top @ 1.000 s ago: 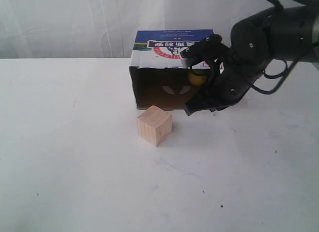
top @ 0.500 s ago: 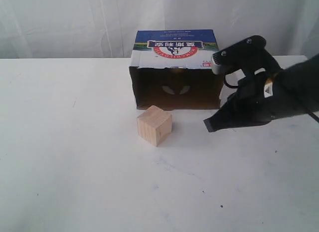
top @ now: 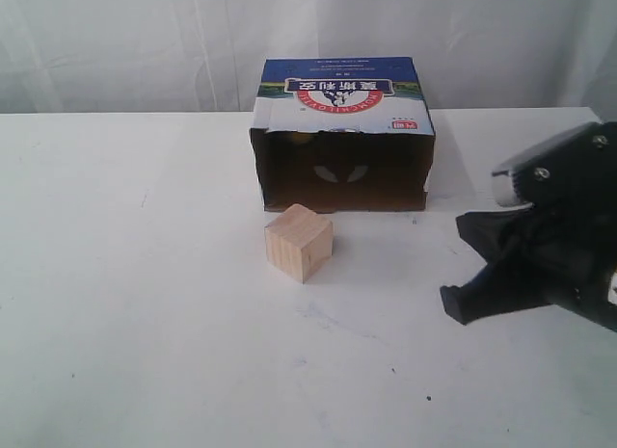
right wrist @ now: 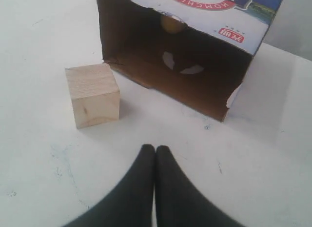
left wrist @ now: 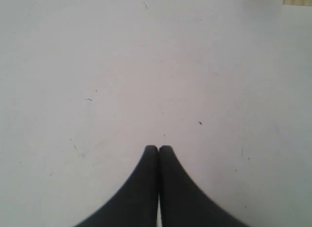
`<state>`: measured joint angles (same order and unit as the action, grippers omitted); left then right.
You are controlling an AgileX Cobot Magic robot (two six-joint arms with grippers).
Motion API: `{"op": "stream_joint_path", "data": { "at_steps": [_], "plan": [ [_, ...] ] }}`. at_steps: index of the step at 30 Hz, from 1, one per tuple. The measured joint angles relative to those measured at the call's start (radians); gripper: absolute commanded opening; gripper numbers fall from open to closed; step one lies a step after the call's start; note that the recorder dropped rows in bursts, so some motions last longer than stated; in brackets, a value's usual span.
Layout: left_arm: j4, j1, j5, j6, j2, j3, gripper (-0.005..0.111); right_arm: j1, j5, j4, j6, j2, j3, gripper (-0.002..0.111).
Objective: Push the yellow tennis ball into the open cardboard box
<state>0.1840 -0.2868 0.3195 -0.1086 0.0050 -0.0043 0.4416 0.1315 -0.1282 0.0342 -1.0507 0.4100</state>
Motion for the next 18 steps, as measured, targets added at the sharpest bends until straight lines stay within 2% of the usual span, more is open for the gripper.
{"op": "stream_joint_path", "data": {
  "at_steps": [10,13,18],
  "plan": [
    [0.000,0.000,0.000,0.000,0.000,0.000,0.000,-0.002,0.006,0.000,0.000,0.402,-0.241,0.000],
    [0.000,0.000,0.000,0.000,0.000,0.000,0.000,-0.038,-0.009,0.000,0.000,0.542,-0.341,0.000],
    [0.000,0.000,0.000,0.000,0.000,0.000,0.000,-0.101,-0.026,0.000,0.000,0.700,-0.405,0.000]
  ]
}}
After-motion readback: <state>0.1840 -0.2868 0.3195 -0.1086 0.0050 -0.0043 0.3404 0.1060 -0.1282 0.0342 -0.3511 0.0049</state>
